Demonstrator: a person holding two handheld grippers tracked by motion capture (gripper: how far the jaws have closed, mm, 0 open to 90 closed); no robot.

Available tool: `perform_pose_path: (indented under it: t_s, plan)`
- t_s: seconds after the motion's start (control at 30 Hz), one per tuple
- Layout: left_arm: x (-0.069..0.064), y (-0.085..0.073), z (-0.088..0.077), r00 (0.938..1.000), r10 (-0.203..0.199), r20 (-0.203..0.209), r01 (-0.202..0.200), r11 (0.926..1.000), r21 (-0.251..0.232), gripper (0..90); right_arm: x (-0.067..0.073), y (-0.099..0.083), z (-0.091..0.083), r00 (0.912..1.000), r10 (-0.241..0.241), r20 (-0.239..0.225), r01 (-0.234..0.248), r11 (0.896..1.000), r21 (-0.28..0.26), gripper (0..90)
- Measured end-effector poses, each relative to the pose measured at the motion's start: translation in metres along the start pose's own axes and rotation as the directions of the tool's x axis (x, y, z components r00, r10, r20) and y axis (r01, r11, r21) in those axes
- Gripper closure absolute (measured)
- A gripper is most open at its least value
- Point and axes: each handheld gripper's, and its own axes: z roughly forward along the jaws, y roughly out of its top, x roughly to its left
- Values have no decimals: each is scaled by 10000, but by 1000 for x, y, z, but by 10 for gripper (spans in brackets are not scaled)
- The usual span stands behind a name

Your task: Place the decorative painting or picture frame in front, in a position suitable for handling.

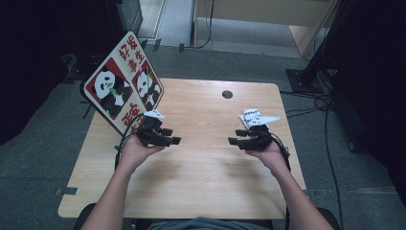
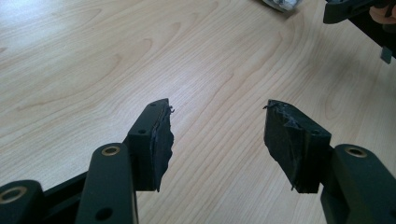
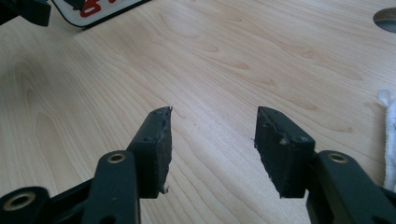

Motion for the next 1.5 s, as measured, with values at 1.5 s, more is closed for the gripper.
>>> perform_pose_path:
  t_s: [1.5]
  plan:
    - [-1, -12, -26, 9983, -581, 47, 582, 9977, -338, 402, -5, 12, 12, 9999, 129, -33, -126, 9961, 877, 416]
